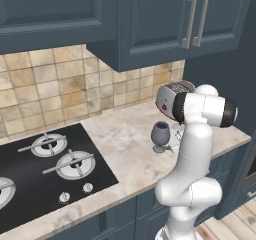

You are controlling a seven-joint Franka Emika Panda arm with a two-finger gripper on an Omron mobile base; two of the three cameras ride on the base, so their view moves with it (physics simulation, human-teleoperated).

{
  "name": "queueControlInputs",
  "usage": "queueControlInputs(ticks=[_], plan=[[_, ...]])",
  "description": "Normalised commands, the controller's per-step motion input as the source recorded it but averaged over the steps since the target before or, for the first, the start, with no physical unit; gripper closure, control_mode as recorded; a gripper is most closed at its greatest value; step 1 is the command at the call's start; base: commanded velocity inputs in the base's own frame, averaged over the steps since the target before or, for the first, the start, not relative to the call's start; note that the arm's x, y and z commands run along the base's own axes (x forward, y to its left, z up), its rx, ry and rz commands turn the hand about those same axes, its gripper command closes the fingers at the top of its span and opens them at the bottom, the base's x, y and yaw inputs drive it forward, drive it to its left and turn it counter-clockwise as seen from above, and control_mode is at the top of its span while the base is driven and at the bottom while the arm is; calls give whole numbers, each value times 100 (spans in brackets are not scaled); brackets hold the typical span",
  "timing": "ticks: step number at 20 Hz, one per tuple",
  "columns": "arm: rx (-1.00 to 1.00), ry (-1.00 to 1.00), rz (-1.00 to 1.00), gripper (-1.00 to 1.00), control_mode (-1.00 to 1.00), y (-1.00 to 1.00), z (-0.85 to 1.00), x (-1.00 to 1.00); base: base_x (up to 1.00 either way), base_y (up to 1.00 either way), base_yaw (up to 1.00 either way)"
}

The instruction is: Retrieve the wine glasses from the counter and place one next to each plate.

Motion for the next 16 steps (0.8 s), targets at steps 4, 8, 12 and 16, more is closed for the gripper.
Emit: queueControlInputs(ticks=[4,8,12,16], plan=[[0,0,0,-100,-100,37,-14,-1,0,0,0],[0,0,0,-100,-100,35,-8,0,0,0,0],[0,0,0,100,-100,21,-11,0,0,0,0],[0,-4,0,100,-100,0,0,-14,0,0,0]])
